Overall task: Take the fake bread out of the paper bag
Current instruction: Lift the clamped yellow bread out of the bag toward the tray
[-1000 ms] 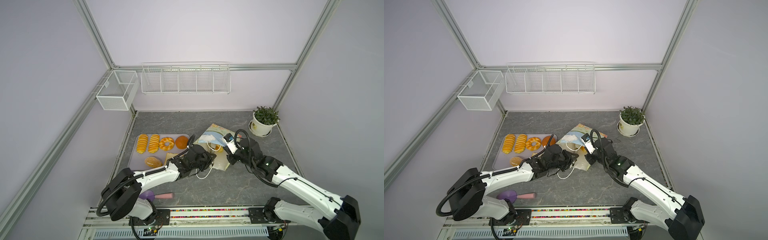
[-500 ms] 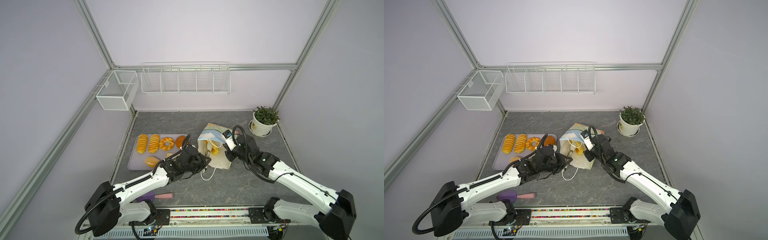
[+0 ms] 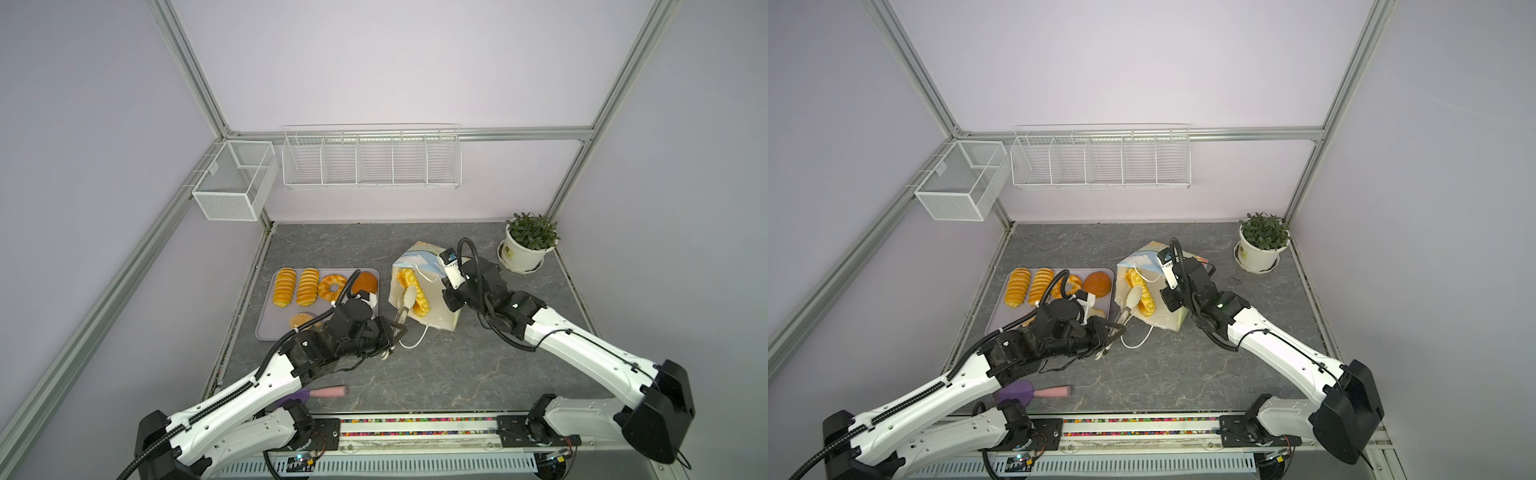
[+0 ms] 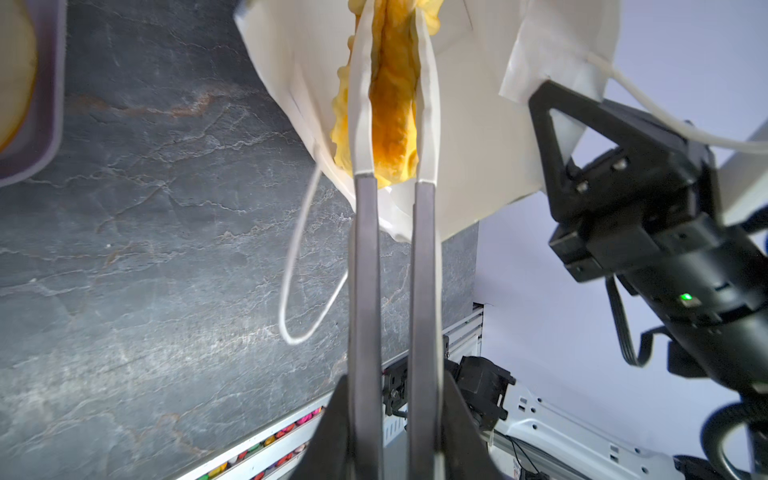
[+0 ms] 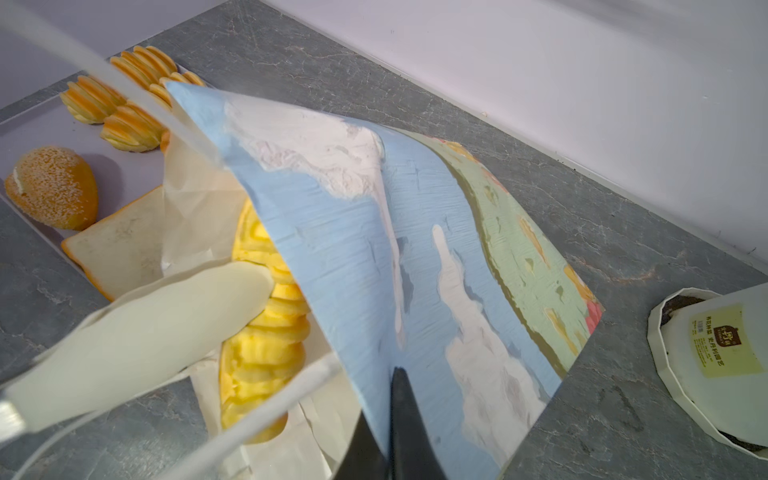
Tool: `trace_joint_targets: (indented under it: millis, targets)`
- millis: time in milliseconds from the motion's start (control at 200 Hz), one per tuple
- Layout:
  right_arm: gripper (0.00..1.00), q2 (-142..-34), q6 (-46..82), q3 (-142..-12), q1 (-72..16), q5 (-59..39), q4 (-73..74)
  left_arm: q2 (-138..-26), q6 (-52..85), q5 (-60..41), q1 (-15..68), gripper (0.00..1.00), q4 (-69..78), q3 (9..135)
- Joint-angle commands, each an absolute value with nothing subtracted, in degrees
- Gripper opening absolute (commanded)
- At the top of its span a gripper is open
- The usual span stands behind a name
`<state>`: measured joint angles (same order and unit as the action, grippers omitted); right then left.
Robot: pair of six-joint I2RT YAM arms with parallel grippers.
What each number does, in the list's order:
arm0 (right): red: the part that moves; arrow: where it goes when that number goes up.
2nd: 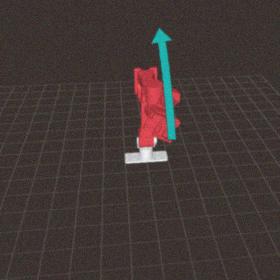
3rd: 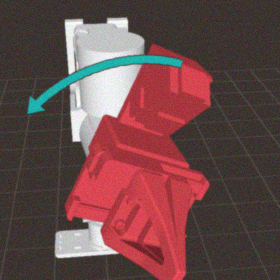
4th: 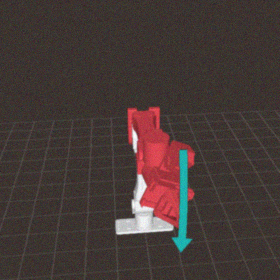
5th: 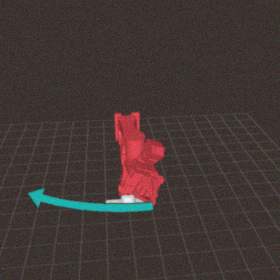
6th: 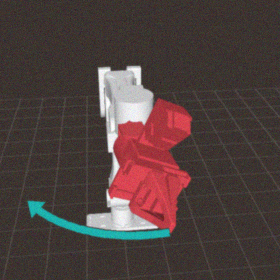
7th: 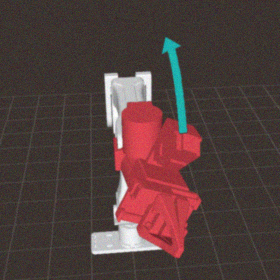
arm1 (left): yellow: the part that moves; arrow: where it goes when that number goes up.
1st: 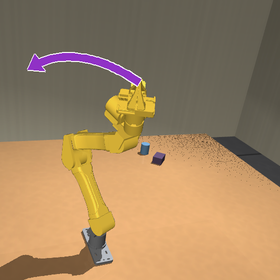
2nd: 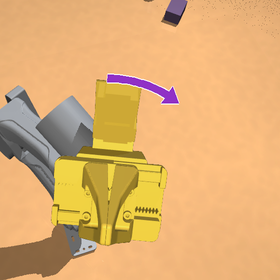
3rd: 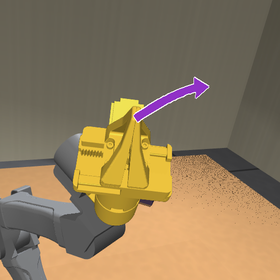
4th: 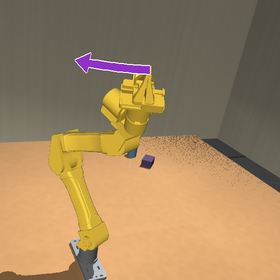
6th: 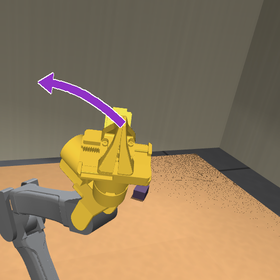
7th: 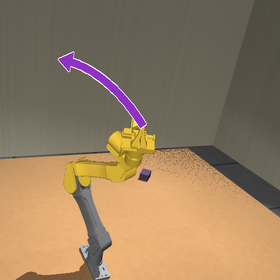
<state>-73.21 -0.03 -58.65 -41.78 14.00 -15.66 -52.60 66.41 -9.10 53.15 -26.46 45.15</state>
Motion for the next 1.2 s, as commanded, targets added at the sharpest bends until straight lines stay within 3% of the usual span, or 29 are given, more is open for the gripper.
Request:
trace_joint_targets:
  millis: [0,470,800,1195]
  targets:
    - [0.07,-74.81,1.57,-60.07,-41.81,15.39,-17.67,-48.65,62.65,-9.60,52.92,0.00,-31.57,48.38]
    - [0.07,-77.45,1.67,-62.13,-40.31,14.27,-17.40,-36.12,62.58,-4.66,52.83,0.00,-44.31,51.15]
    - [0.07,-78.01,2.40,-62.01,-38.21,13.00,-17.24,-29.61,66.62,9.75,52.59,0.00,-64.75,58.62]
    - [0.07,-75.80,3.81,-58.09,-37.62,9.74,-14.96,-36.56,63.21,17.23,51.68,0.00,-72.74,65.81]
